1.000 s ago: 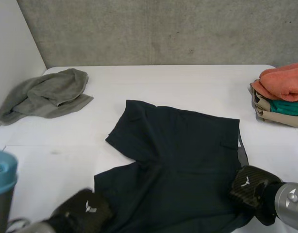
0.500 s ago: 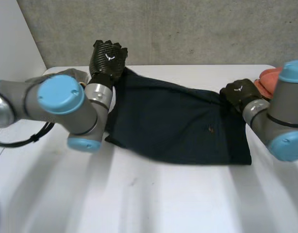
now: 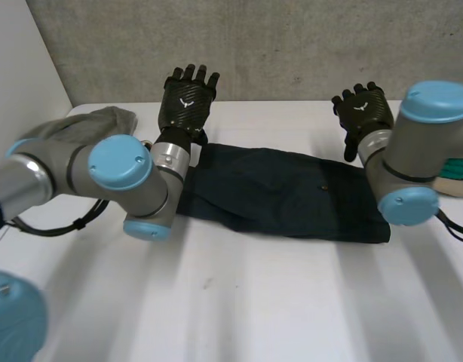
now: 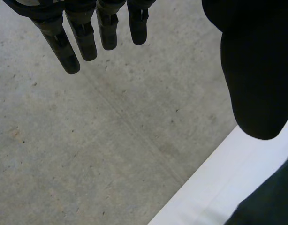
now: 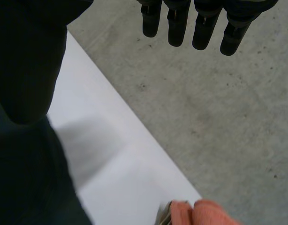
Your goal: Fold the laundry.
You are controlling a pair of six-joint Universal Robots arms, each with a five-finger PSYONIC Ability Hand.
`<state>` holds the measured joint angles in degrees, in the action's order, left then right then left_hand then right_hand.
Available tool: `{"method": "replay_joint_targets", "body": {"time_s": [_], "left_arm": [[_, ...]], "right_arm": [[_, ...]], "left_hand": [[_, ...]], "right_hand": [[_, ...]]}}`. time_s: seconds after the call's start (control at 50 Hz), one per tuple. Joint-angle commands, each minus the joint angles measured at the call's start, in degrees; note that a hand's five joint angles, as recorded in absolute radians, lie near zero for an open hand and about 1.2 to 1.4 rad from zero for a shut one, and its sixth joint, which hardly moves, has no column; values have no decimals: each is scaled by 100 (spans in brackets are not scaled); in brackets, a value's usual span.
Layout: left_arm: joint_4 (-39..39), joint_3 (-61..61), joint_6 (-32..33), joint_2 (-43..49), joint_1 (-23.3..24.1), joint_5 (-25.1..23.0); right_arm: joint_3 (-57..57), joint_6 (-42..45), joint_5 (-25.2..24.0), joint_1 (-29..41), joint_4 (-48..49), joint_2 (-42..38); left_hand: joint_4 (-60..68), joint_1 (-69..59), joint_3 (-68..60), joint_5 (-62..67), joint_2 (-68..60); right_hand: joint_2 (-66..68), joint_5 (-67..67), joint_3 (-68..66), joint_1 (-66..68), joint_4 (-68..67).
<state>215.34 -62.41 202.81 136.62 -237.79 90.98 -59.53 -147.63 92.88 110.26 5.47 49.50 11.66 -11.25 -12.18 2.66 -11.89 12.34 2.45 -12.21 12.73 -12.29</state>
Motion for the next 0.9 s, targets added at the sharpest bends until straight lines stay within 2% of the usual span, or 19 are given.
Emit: {"method": "replay_joint_targets", "body": {"time_s": [0.02, 0.12, 0.18, 0.24, 0.28, 0.32, 0.34, 0.4, 0.42, 0.48, 0.54, 0.56, 0.62, 0.68, 0.7, 0.74, 0.76, 0.84, 0.9], "left_arm": [[-18, -1562, 13, -987, 145, -28], [17, -2310, -22, -1339, 137, -37], [26, -2548, -22, -1410, 137, -37], [61, -2636, -31, -1418, 163, -28], [70, -2636, -31, -1418, 172, -28], [87, -2636, -31, -1410, 172, -19], [87, -2636, -31, -1410, 172, -19], [87, -2654, -40, -1436, 172, -2], [87, -2663, -31, -1462, 172, 7], [87, -2785, -40, -1699, 163, -10], [87, -2856, -57, -1883, 145, -10], [87, -2865, -66, -1910, 163, -10], [96, -2926, -119, -2016, 146, -2], [87, -2961, -189, -2069, 137, 7], [87, -2979, -250, -2077, 137, 25], [87, -2996, -303, -2086, 145, 34], [87, -3005, -321, -2095, 145, 34], [87, -3032, -356, -2121, 172, 51], [78, -3041, -356, -2183, 172, 60]], "right_arm": [[-1673, -590, -85, -109, -976, 1113], [-2448, -925, -542, -540, -1189, 1237], [-2747, -969, -963, -716, -1049, 1237], [-2827, -969, -1123, -813, -785, 1158], [-2818, -943, -1097, -874, -408, 939], [-2783, -891, -1036, -909, -179, 702], [-2739, -873, -948, -927, -47, 553], [-2783, -759, -597, -997, 68, 595], [-2879, -550, -326, -1050, 103, 743], [-3221, 221, -122, -1251, 339, 1392], [-3477, 1066, -121, -1480, 542, 1851], [-3590, 1740, -130, -1577, 682, 2009], [-3592, 2447, -165, -1551, 876, 2010], [-3539, 3029, -585, -1026, 1411, 1993], [-3469, 3134, -1022, -545, 1726, 1932], [-3416, 3161, -1613, -129, 1992, 1826], [-3390, 3161, -2181, 229, 2167, 1678], [-3390, 3161, -3413, 802, 2283, 1125], [-3328, 3197, -3348, 953, 1995, 834]], "left_hand": [[-166, 125, 218, -266, 189], [-166, 125, 218, -266, 189], [-166, 125, 218, -266, 189], [-166, 125, 218, -266, 189], [-166, 125, 218, -266, 189], [-166, 125, 218, -266, 189], [-166, 125, 218, -266, 189], [-166, 125, 218, -266, 189], [-166, 125, 218, -266, 189], [-166, 125, 218, -266, 189], [-166, 125, 218, -266, 189], [-166, 125, 218, -266, 189], [-166, 125, 218, -266, 189], [-166, 125, 218, -266, 189], [-166, 125, 218, -266, 189], [-166, 125, 218, -266, 189], [-166, 125, 218, -266, 189], [-166, 125, 218, -266, 189], [-166, 125, 218, -266, 189]], "right_hand": [[-234, -245, 221, -273, 229], [-234, -245, 221, -273, 229], [-234, -245, 221, -273, 229], [210, 198, -222, 170, -215], [982, 970, -994, 943, -987], [2641, 2629, -2653, 2601, -2646], [6725, 6713, -6737, 6686, -6730], [6766, 6755, -6779, 6727, -6771], [6766, 6755, -6779, 6727, -6771], [6766, 6755, -6779, 6727, -6771], [6766, 6755, -6779, 6727, -6771], [6766, 6755, -6779, 6727, -6771], [6766, 6755, -6779, 6727, -6771], [6766, 6755, -6779, 6727, -6771], [6766, 6755, -6779, 6727, -6771], [6766, 6755, -6779, 6727, -6771], [6766, 6755, -6779, 6727, -6771], [6766, 6755, -6779, 6727, -6771], [6766, 6755, -6779, 6727, -6771]]}}
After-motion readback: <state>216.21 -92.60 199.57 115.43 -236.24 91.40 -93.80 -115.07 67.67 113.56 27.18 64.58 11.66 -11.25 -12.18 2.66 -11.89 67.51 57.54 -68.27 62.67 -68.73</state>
